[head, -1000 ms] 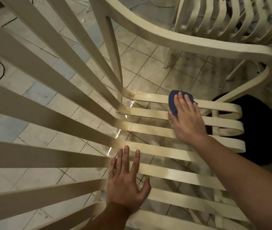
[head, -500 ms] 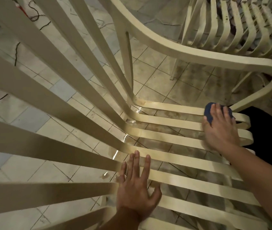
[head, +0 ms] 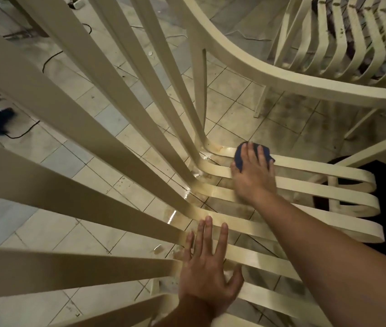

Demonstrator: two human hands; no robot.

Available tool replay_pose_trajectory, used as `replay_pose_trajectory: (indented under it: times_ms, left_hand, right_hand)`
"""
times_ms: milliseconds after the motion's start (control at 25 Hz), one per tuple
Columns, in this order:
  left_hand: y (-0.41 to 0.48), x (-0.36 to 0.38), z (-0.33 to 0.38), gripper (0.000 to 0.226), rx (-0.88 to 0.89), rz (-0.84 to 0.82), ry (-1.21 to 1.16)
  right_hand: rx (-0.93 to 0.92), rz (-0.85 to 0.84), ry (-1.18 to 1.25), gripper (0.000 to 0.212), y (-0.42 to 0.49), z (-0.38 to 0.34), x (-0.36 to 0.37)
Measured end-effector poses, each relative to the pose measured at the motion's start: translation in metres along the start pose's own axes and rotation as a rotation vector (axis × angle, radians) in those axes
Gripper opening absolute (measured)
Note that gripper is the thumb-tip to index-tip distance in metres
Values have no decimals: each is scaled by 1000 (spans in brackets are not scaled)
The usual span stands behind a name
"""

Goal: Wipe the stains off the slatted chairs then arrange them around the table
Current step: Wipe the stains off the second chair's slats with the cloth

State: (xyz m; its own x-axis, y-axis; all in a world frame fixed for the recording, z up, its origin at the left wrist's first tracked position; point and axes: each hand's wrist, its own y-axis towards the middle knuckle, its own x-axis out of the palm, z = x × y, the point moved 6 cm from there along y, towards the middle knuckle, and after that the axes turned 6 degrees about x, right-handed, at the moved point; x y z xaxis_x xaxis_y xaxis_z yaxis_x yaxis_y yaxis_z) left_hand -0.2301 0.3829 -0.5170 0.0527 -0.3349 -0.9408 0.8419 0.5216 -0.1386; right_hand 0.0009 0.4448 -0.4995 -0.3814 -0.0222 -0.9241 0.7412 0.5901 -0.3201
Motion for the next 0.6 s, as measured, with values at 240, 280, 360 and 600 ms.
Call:
replay_pose_trajectory:
  times_ms: [240,280,360,600]
  left_hand:
    - [-1,2,0,97,8,16,-5]
    - [-1,2,0,98,5,12,0]
    - [-1,1,0,97,6,12,2]
    - [-1,-3,1,95,13,33,20]
  right_hand:
    - [-145,-123,19,63,10,-38,-2]
    - [-166,-137,-8,63,10,-34,-5]
    - [-161,-93,-55,62,4,-10,-9]
    - [313,328,15,65,-18,116,-31]
